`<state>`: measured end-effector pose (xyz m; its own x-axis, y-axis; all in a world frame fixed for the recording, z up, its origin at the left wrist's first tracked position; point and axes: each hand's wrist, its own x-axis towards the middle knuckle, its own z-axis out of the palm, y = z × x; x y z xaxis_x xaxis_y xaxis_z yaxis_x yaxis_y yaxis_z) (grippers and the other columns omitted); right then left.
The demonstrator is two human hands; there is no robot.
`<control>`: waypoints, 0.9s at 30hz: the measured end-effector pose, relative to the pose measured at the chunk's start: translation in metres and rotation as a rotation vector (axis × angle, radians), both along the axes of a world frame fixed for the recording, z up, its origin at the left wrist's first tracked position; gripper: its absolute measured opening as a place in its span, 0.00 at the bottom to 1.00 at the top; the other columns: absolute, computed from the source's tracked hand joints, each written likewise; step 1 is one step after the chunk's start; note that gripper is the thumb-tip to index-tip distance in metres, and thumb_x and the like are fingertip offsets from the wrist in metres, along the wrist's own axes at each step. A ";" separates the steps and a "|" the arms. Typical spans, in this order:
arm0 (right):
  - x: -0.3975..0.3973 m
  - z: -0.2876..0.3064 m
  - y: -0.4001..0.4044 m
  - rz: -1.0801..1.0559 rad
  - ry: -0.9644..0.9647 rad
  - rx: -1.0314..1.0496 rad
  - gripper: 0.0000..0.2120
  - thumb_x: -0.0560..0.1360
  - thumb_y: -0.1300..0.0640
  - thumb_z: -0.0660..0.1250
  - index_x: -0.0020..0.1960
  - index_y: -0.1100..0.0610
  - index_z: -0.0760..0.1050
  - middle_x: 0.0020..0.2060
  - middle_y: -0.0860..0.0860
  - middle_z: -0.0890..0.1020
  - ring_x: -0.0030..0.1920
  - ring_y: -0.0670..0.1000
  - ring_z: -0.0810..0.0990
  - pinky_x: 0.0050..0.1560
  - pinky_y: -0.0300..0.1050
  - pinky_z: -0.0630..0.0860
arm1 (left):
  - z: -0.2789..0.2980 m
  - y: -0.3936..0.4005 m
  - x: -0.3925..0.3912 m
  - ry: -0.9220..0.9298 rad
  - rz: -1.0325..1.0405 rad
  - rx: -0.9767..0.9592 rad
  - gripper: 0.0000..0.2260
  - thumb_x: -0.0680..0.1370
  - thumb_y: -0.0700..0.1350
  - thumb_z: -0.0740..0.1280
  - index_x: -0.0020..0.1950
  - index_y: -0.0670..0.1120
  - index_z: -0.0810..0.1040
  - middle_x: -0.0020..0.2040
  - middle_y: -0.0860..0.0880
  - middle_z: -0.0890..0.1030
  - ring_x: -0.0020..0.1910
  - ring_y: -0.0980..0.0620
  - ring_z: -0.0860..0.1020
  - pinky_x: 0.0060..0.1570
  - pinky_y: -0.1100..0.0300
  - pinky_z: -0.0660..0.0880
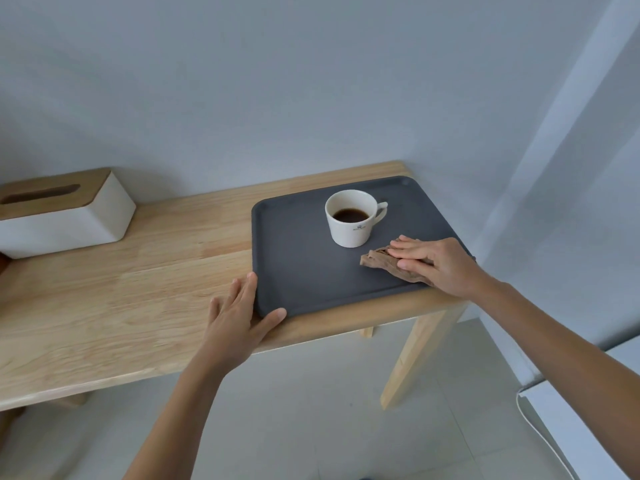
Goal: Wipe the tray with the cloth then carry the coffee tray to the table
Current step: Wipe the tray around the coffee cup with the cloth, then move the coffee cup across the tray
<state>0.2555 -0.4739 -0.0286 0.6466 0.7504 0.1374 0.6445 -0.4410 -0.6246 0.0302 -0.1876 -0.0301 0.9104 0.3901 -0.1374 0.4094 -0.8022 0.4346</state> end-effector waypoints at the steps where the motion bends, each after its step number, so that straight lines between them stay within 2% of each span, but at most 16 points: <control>1: 0.001 0.000 0.000 0.005 0.002 -0.004 0.17 0.76 0.57 0.68 0.64 0.52 0.76 0.65 0.48 0.77 0.68 0.34 0.66 0.71 0.30 0.60 | 0.002 -0.001 0.000 -0.001 -0.007 -0.010 0.36 0.78 0.62 0.56 0.79 0.49 0.45 0.80 0.52 0.51 0.79 0.53 0.43 0.76 0.50 0.44; 3: 0.000 0.002 0.000 0.017 0.013 -0.017 0.17 0.76 0.56 0.68 0.64 0.51 0.77 0.65 0.48 0.77 0.70 0.38 0.67 0.72 0.33 0.61 | 0.001 0.000 0.003 0.021 -0.008 -0.039 0.36 0.78 0.61 0.58 0.79 0.49 0.46 0.80 0.52 0.52 0.79 0.53 0.45 0.75 0.49 0.45; 6: 0.000 0.010 0.002 -0.049 0.049 0.047 0.15 0.74 0.55 0.70 0.61 0.49 0.79 0.62 0.48 0.80 0.69 0.42 0.70 0.71 0.41 0.66 | 0.008 0.003 0.014 0.068 0.052 -0.041 0.40 0.74 0.63 0.62 0.78 0.47 0.49 0.80 0.45 0.48 0.79 0.46 0.44 0.75 0.38 0.46; 7: 0.001 0.014 0.003 -0.103 0.032 0.091 0.15 0.73 0.54 0.71 0.60 0.49 0.80 0.61 0.48 0.81 0.69 0.44 0.72 0.69 0.41 0.67 | 0.014 0.001 0.019 0.049 0.068 -0.031 0.40 0.75 0.61 0.63 0.78 0.47 0.49 0.80 0.45 0.45 0.79 0.46 0.42 0.75 0.37 0.45; 9: 0.004 0.024 0.009 -0.209 -0.018 0.177 0.19 0.72 0.52 0.72 0.63 0.49 0.78 0.62 0.49 0.80 0.67 0.48 0.74 0.64 0.39 0.68 | 0.026 -0.011 0.035 -0.088 0.082 -0.052 0.38 0.77 0.56 0.65 0.79 0.46 0.49 0.81 0.47 0.46 0.79 0.49 0.42 0.76 0.41 0.45; 11: 0.008 0.034 0.021 -0.237 -0.004 0.194 0.26 0.71 0.52 0.74 0.68 0.50 0.73 0.66 0.49 0.77 0.66 0.51 0.74 0.63 0.42 0.69 | 0.037 -0.027 0.056 -0.230 0.074 -0.133 0.36 0.77 0.52 0.67 0.79 0.46 0.51 0.80 0.49 0.53 0.79 0.50 0.49 0.77 0.47 0.51; 14: 0.017 0.041 0.043 -0.186 0.060 0.086 0.36 0.68 0.54 0.76 0.73 0.52 0.66 0.71 0.50 0.71 0.69 0.52 0.70 0.67 0.46 0.66 | 0.039 -0.044 0.093 -0.315 0.095 -0.329 0.36 0.75 0.50 0.70 0.78 0.47 0.55 0.78 0.50 0.62 0.77 0.51 0.60 0.73 0.56 0.59; 16: 0.024 0.038 0.056 -0.174 0.093 0.049 0.40 0.67 0.54 0.77 0.74 0.52 0.64 0.72 0.50 0.70 0.71 0.52 0.68 0.70 0.49 0.65 | 0.036 -0.049 0.115 -0.330 0.113 -0.428 0.37 0.73 0.48 0.72 0.77 0.46 0.57 0.76 0.48 0.65 0.75 0.51 0.64 0.72 0.55 0.63; 18: 0.031 0.032 0.065 -0.185 0.120 0.054 0.40 0.66 0.55 0.78 0.73 0.52 0.65 0.69 0.50 0.74 0.69 0.52 0.70 0.70 0.54 0.68 | 0.033 -0.051 0.132 -0.333 0.107 -0.483 0.37 0.71 0.47 0.75 0.76 0.46 0.61 0.74 0.48 0.69 0.72 0.50 0.68 0.71 0.50 0.67; 20: 0.036 0.030 0.069 -0.177 0.138 0.087 0.36 0.64 0.56 0.79 0.69 0.51 0.70 0.62 0.49 0.79 0.63 0.50 0.77 0.65 0.56 0.73 | 0.029 -0.050 0.143 -0.346 0.079 -0.502 0.34 0.70 0.47 0.76 0.72 0.47 0.66 0.70 0.49 0.74 0.69 0.50 0.72 0.69 0.48 0.70; 23: 0.041 0.029 0.072 -0.153 0.154 0.128 0.32 0.62 0.57 0.80 0.64 0.51 0.75 0.55 0.48 0.83 0.55 0.48 0.81 0.59 0.54 0.78 | 0.024 -0.045 0.153 -0.384 0.044 -0.481 0.32 0.68 0.48 0.77 0.69 0.48 0.70 0.65 0.50 0.78 0.65 0.52 0.74 0.66 0.51 0.72; 27: 0.046 0.029 0.085 -0.153 0.172 0.130 0.32 0.60 0.56 0.81 0.63 0.49 0.76 0.53 0.45 0.84 0.53 0.46 0.82 0.57 0.53 0.79 | 0.020 -0.026 0.157 -0.422 0.022 -0.471 0.31 0.67 0.51 0.78 0.68 0.49 0.72 0.63 0.51 0.79 0.63 0.54 0.75 0.61 0.59 0.71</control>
<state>0.3015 -0.3886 0.0002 0.7731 0.6255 0.1052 0.4564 -0.4336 -0.7770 0.1872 -0.2135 -0.0100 0.9163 0.3944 0.0704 0.1394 -0.4787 0.8669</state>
